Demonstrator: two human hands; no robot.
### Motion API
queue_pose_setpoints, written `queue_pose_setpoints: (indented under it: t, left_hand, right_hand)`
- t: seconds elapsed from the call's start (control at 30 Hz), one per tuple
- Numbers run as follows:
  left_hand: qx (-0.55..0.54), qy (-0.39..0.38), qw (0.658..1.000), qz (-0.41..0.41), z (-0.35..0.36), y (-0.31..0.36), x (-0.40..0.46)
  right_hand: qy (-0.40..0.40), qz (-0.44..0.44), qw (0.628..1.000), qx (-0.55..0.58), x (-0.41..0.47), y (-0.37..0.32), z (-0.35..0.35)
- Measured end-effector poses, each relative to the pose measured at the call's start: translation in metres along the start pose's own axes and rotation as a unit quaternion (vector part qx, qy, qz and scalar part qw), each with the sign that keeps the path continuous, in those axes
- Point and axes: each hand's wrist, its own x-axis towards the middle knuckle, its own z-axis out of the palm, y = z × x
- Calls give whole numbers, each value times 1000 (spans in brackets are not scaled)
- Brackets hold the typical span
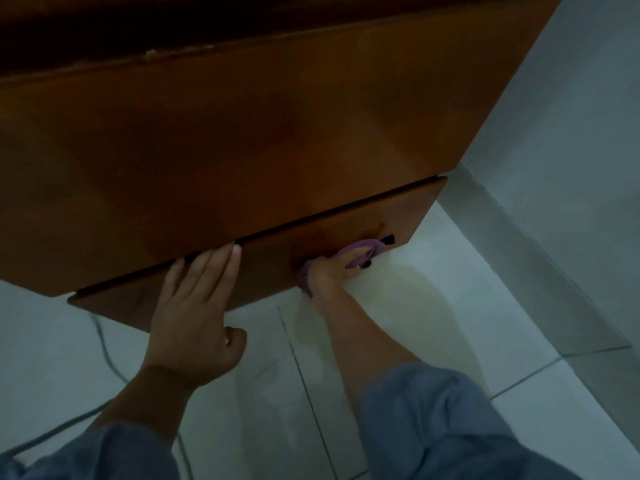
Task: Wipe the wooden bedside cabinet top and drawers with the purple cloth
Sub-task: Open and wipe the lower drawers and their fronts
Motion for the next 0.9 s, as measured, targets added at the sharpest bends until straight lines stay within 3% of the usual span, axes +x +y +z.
queue_pose_setpoints:
  t: [0.13,0.2,0.27,0.37,0.47,0.57,0.67,0.8,0.9]
  left_hand:
    - [5,-11,1000,7,-4,-1,-1]
    - [1,-17,1000,3,-10,1,-2]
    - [-4,-20,1000,2,-15,3,-4]
    - [-16,-10,1000,-8,-25,1,-14]
    - [-2,10,999,-41,-28,-12,-35]
    - [17,9,998,-52,-22,-30,-49]
    - [11,19,999,-45,-13,-34,-47]
    - [7,22,999,-49,-2,-33,-44]
    - [24,10,999,-44,-3,-36,-45]
  right_hand:
    - [-108,59,992,39,8,11,-20]
    - [-75,68,991,85,-4,3,-25]
    - [-14,11,990,138,-26,-4,-23]
    - [-54,-115,986,106,-77,-10,-8]
    - [-63,-150,982,98,-98,-12,5]
    - [-51,-85,991,90,-84,-15,7]
    - [-111,82,984,113,-48,-12,1]
    - [-222,114,968,-4,-18,9,-22]
    - [-192,111,974,-41,-10,11,-24]
